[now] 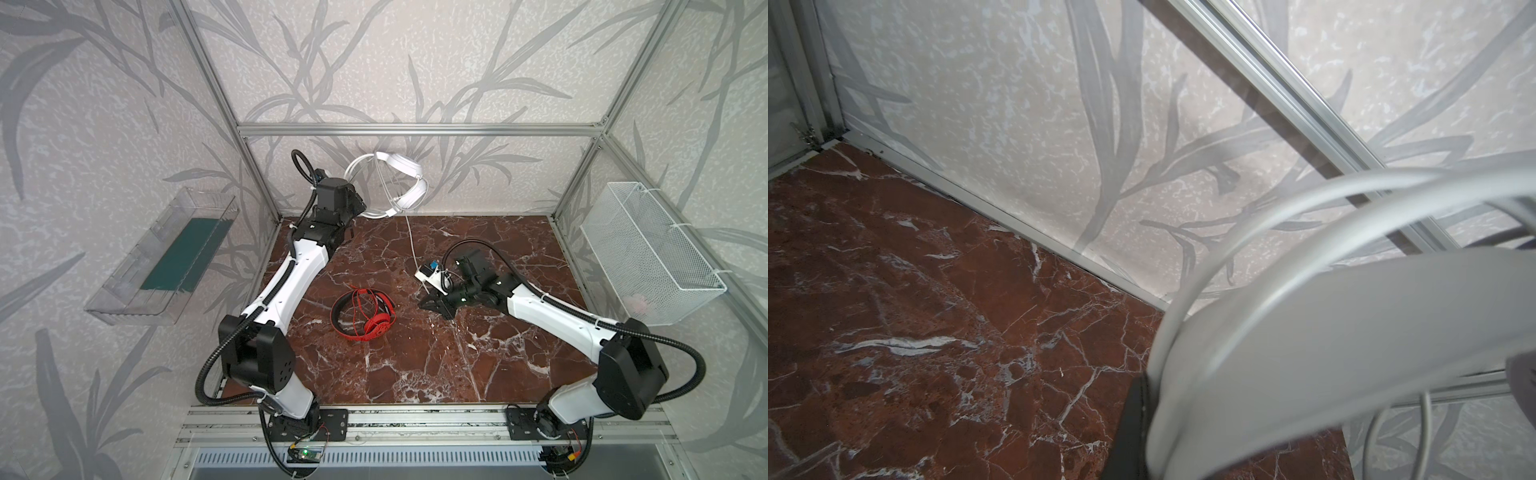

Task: Wrap the headphones
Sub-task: 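Carry the grey cable up and around the held white headphones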

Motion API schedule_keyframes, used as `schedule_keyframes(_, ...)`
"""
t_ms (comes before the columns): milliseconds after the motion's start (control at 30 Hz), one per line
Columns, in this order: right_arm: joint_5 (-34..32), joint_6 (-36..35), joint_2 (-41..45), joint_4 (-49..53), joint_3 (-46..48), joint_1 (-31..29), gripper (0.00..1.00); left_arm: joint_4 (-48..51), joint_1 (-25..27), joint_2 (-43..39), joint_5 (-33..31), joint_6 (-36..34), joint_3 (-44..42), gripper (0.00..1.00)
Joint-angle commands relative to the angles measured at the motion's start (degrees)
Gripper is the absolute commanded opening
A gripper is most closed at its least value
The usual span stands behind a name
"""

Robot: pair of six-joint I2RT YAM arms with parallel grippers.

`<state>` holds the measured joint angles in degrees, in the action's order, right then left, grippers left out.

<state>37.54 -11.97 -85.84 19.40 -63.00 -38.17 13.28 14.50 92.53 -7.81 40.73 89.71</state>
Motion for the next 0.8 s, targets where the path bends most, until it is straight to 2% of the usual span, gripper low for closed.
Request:
schedule_keyframes(0, 1.6, -6.1, 0.1, 6.8, -3.1, -1.9, 0.04, 0.1, 0.7, 0.7, -4.8, 0.8, 1.3, 0.0)
schedule_keyframes(167, 5.0, -9.8, -0.1, 12.9, -8.1, -2.3, 0.04, 4.8, 3.7, 3.3, -9.3, -4.8, 4.9, 0.0)
schedule_keyframes(367, 4.9, -16.8, -0.1, 21.5, -14.8, -2.3, 0.04, 9.6, 6.7, 6.7, -11.8, -11.9, 9.1, 0.0)
schedule_keyframes(567, 0.1, -23.6, -1.1, 30.9, -21.6, -2.1, 0.02, 14.2, 9.9, 10.3, -14.7, -19.6, 12.5, 0.0)
schedule_keyframes(767, -3.6, -29.9, 0.5, 32.8, -23.2, -0.2, 0.0, 17.7, 11.0, 12.6, -15.6, -24.3, 14.0, 0.0)
